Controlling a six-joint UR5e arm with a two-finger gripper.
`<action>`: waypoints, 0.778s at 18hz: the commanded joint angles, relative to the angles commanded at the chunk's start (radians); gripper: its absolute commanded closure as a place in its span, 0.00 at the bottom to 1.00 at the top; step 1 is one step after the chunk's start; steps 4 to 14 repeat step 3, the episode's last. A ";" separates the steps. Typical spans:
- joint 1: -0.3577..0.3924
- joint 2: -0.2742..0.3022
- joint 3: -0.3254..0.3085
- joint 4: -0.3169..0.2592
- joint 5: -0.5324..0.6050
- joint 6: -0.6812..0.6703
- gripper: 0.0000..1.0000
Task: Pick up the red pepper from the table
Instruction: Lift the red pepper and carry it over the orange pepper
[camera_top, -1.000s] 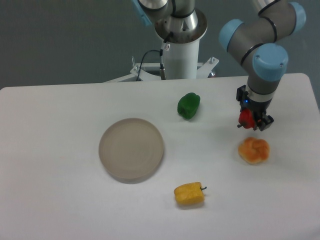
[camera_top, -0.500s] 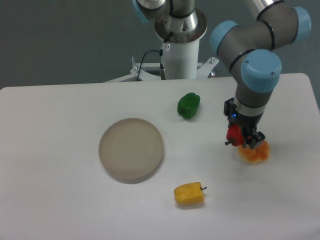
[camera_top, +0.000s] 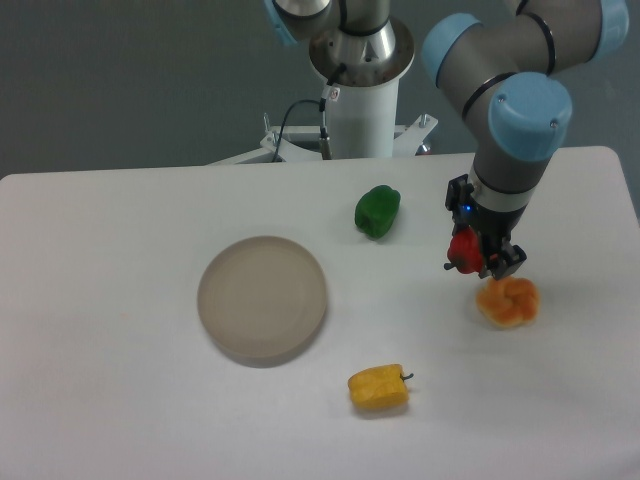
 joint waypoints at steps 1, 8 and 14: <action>-0.002 0.000 -0.006 0.005 0.005 0.000 0.64; 0.000 0.000 -0.006 0.005 0.003 0.000 0.64; 0.000 0.000 -0.006 0.005 0.003 0.000 0.64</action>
